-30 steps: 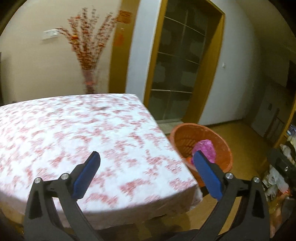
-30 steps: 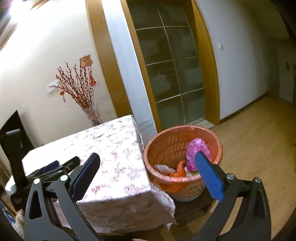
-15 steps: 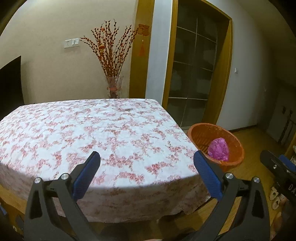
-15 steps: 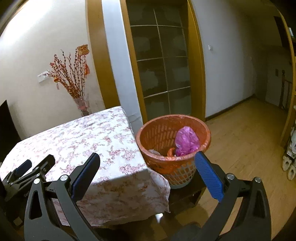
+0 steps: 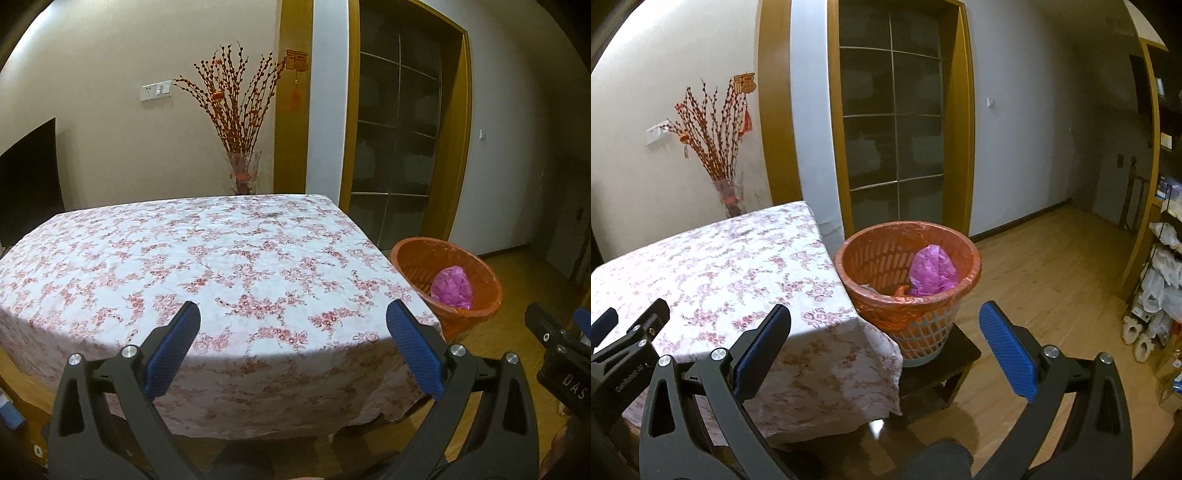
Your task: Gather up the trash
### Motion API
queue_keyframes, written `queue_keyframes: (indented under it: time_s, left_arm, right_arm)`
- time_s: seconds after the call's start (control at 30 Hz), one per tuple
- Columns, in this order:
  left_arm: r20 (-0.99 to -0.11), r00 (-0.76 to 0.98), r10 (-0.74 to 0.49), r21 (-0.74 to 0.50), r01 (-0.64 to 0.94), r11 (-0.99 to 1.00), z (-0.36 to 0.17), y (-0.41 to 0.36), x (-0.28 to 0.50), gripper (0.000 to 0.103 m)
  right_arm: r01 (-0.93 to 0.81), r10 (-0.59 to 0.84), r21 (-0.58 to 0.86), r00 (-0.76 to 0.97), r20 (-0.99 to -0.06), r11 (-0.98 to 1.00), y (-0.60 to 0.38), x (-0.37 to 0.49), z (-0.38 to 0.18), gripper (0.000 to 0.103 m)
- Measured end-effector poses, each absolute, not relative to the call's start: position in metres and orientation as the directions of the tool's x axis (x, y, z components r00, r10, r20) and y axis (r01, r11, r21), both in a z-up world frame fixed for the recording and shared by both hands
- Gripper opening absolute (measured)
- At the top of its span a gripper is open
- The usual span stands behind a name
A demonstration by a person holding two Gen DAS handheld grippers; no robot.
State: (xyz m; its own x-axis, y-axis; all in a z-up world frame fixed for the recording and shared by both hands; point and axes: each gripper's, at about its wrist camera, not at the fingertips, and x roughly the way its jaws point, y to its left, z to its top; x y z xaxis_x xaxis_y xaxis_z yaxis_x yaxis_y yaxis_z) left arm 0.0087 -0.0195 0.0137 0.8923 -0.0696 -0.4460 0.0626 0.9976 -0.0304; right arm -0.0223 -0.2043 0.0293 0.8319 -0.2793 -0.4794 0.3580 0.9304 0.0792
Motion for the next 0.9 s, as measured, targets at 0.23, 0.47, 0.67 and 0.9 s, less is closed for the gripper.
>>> queue_keyframes:
  time_s: [0.23,0.47,0.67,0.9]
  left_arm:
    - [-0.456,0.889,-0.044,-0.011,0.044,0.999,0.007,-0.017,0.007,0.099]
    - [-0.459,0.888,-0.029,-0.005,0.030,1.000,0.002,-0.015,0.003,0.099]
    - [-0.464,0.886,-0.024,-0.001,0.026,1.000,-0.002,-0.014,0.001,0.099]
    - [-0.460,0.888,-0.011,0.003,0.014,1.000,-0.003,-0.013,-0.002,0.099]
  right_arm:
    - [0.371,-0.292,0.063,0.814,-0.503,0.926,-0.202,-0.025,0.021,0.100]
    - [0.370,-0.302,0.039,0.809,-0.505,0.928,-0.196,-0.027,0.017,0.101]
    - [0.363,-0.298,0.030,0.805,-0.513,0.931,-0.192,-0.026,0.014,0.101]
    - [0.363,-0.298,0.030,0.805,-0.513,0.931,-0.192,-0.027,0.013,0.101]
